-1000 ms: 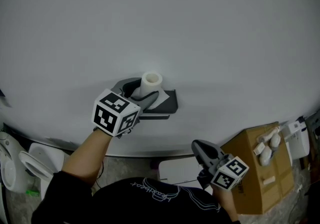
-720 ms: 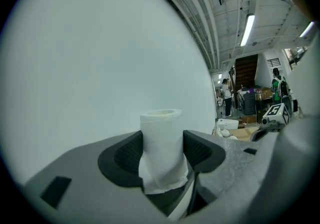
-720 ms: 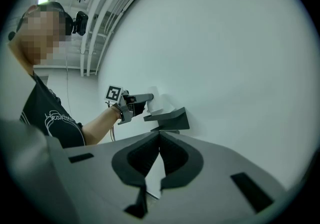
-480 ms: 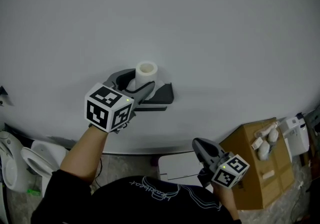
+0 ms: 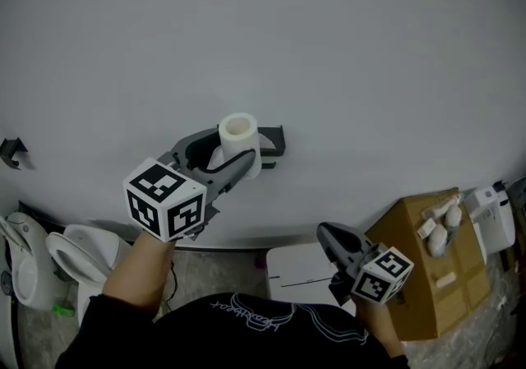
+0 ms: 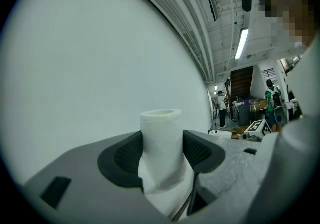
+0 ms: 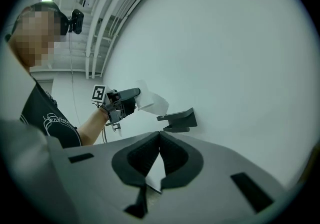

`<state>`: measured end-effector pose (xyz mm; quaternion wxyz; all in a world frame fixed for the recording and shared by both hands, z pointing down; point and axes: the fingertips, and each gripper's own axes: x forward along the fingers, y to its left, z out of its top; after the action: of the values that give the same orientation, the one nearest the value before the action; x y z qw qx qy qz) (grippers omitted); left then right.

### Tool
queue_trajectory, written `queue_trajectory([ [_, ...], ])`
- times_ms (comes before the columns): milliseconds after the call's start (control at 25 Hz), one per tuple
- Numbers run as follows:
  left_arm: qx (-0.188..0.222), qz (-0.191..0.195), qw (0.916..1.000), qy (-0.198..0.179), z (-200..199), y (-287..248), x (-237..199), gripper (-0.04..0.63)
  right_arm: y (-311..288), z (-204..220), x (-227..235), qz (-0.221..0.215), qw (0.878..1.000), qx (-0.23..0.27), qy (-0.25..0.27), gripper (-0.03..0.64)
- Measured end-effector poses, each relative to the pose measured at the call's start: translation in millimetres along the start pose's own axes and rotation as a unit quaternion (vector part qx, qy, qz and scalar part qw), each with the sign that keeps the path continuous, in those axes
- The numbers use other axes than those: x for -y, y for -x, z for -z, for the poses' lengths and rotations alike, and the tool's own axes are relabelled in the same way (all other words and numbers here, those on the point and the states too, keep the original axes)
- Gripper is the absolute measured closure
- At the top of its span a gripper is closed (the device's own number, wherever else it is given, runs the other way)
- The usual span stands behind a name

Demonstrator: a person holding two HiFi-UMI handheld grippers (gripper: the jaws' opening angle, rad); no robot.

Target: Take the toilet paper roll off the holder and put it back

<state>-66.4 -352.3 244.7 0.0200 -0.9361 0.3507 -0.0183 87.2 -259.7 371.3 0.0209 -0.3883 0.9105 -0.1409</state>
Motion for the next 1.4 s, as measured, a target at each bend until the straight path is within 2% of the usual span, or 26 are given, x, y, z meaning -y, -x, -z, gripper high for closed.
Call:
queue_trajectory([
  [320, 0.002, 0.002, 0.9997, 0.023, 25.3, 35.1, 42.7, 0.345, 11.5, 7.9, -19.9, -0.023, 1.0, -0.006, -0.004, 0.612],
  [1040, -0.044, -0.025, 0.9935, 0.102, 107.1, 66.5, 103.9, 0.345, 40.1, 29.2, -41.7, -0.043, 0.999, -0.014, -0.025, 0.612],
  [1400, -0.051, -0.034, 0.9929, 0.102, 127.5, 83.0, 125.4, 0.345, 52.6, 43.0, -59.9, -0.056, 0.998, -0.023, -0.016, 0.612],
])
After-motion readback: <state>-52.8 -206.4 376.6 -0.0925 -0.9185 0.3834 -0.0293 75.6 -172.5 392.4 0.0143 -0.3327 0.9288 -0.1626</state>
